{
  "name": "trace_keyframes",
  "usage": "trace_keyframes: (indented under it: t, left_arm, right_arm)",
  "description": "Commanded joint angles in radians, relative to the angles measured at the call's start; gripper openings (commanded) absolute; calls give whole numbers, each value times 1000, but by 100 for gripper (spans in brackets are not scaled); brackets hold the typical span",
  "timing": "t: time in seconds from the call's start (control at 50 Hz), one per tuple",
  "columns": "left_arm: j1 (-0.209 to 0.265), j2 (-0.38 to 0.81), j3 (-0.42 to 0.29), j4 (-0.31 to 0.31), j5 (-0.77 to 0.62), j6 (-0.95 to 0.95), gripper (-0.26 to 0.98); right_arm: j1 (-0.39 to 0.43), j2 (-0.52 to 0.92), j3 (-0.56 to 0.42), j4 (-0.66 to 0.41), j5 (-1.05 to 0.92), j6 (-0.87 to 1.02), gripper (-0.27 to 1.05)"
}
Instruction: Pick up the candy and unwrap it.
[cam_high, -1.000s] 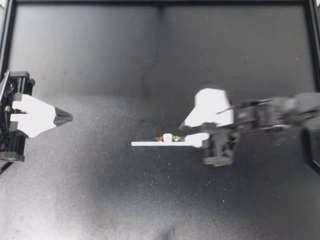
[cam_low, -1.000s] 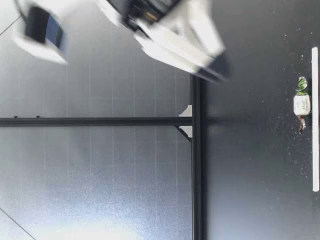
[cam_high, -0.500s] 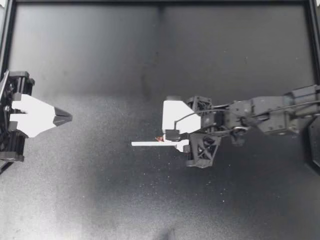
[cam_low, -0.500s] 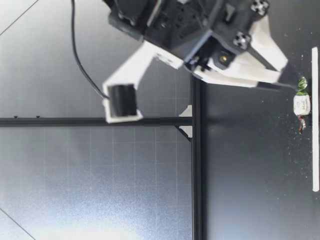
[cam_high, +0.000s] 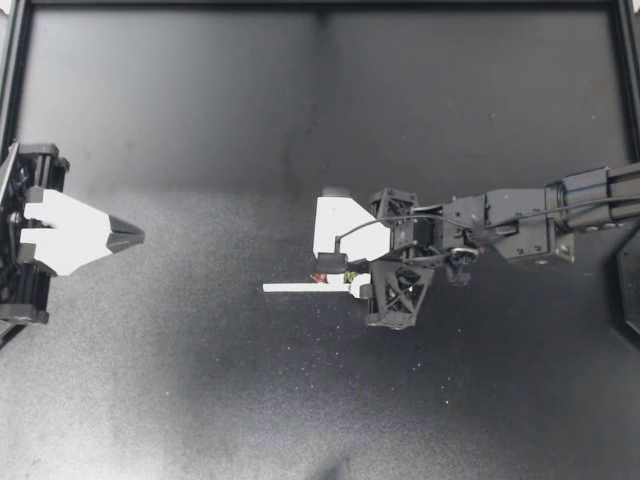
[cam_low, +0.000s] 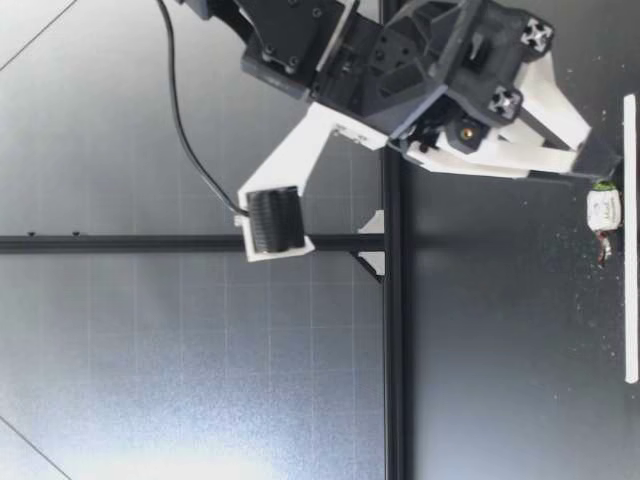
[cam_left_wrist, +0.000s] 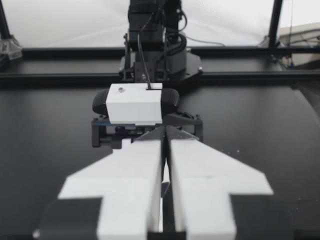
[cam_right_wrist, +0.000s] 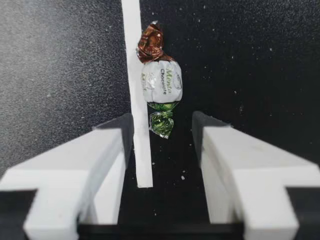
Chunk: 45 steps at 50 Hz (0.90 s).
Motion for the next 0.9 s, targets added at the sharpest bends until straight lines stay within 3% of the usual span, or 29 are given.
trace_keyframes:
  t: [0.0,0.22,0.46,0.58,0.88]
  left_arm:
    - [-2,2,-9,2,-8,2,-9]
    - [-2,2,-5,2,-9,2,-9]
    - [-3,2,-2,2,0,3,-9]
    - [-2,3,3,2,0,8,-9]
    - [-3,60,-5,2,-3,15,-6]
  right_arm:
    - [-9,-5,-23,2,-3,0,46]
    - [-9,25,-29,2,8,0,40]
    - [-9,34,-54,5,124,2,-2]
    - [-9,31,-67,14,152,8,-15]
    - [-9,-75,-98,14,178,29,-18]
